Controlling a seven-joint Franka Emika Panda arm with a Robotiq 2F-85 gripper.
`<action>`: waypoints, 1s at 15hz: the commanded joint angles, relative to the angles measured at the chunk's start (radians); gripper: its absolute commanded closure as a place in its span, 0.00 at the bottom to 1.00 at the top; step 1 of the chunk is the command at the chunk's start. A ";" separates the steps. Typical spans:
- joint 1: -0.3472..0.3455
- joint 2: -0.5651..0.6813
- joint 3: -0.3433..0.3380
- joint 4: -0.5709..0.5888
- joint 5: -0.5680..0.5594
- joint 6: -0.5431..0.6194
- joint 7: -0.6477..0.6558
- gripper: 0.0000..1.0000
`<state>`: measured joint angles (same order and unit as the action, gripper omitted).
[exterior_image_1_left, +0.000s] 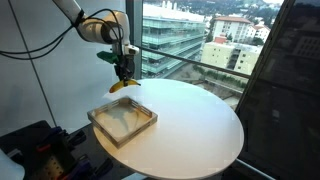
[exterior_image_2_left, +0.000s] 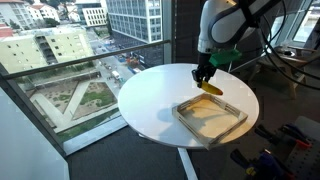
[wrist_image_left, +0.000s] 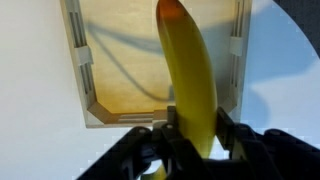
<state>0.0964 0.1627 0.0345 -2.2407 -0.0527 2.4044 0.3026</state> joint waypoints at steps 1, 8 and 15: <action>0.008 0.001 0.004 -0.024 -0.019 0.058 -0.010 0.84; 0.008 0.031 0.013 -0.052 0.028 0.121 -0.038 0.84; -0.006 0.052 0.012 -0.082 0.083 0.120 -0.077 0.84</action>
<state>0.1052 0.2193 0.0422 -2.3027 -0.0027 2.5102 0.2646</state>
